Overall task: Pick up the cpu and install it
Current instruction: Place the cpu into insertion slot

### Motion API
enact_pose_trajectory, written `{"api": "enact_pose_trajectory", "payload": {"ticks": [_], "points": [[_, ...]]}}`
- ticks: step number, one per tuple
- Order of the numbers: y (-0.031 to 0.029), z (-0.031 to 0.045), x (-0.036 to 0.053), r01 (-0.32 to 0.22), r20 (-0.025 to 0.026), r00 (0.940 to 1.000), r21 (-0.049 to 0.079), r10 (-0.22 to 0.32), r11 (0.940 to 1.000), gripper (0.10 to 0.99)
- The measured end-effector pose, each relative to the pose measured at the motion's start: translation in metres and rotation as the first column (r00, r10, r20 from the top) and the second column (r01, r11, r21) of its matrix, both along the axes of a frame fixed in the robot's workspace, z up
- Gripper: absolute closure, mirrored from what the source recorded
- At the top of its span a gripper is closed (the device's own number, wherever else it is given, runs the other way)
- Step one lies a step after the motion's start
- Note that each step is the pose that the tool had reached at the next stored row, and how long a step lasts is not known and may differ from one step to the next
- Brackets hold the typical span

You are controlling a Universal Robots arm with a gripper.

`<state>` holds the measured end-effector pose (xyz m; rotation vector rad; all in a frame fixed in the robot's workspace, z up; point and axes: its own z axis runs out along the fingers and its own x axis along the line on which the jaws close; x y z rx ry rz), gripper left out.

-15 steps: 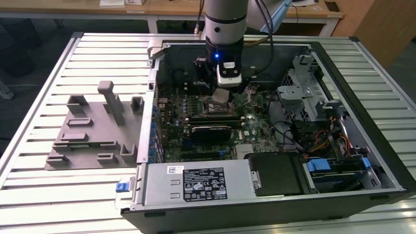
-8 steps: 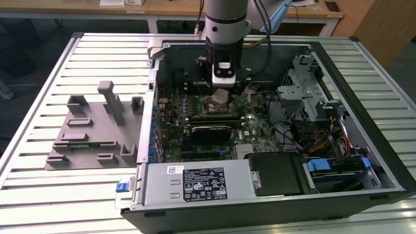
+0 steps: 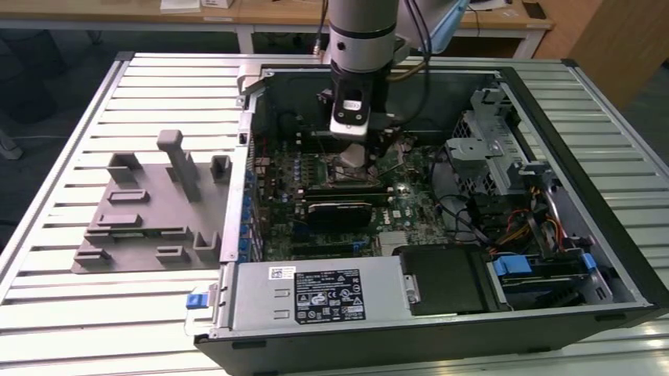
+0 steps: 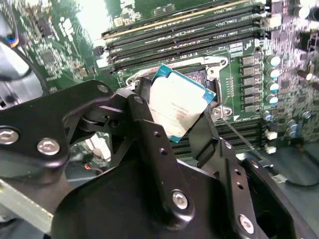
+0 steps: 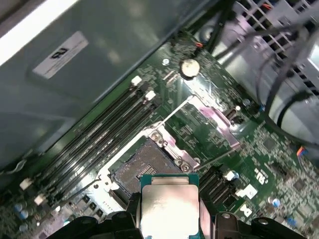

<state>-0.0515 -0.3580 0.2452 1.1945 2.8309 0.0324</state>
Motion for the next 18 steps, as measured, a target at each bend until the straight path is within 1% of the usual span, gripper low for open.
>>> {"api": "enact_pose_trajectory", "payload": {"ticks": [2, 4, 6, 8, 11, 13, 16, 18], "points": [[0.0, -0.0004, 0.0, 0.038, 0.0, 0.9993, 0.0, -0.038, 0.9993, 0.541], [0.0, -0.0008, 0.0, 0.073, 0.0, 0.9973, 0.0, -0.073, 0.9973, 0.541], [0.0, -0.0012, 0.0, 0.109, 0.0, 0.994, 0.0, -0.109, 0.994, 0.541], [0.0, -0.0015, 0.0, 0.145, 0.0, 0.9895, 0.0, -0.145, 0.9895, 0.541], [0.0, -0.002, 0.0, 0.2, 0.0, 0.9799, 0.0, -0.2, 0.9799, 0.541], [0.0, -0.0024, 0.0, 0.234, 0.0, 0.9722, 0.0, -0.234, 0.9722, 0.541], [0.0, -0.0028, 0.0, 0.285, 0.0, 0.9585, 0.0, -0.285, 0.9585, 0.541], [0.0, -0.0031, 0.0, 0.321, 0.0, 0.9471, 0.0, -0.321, 0.9471, 0.541]]}}
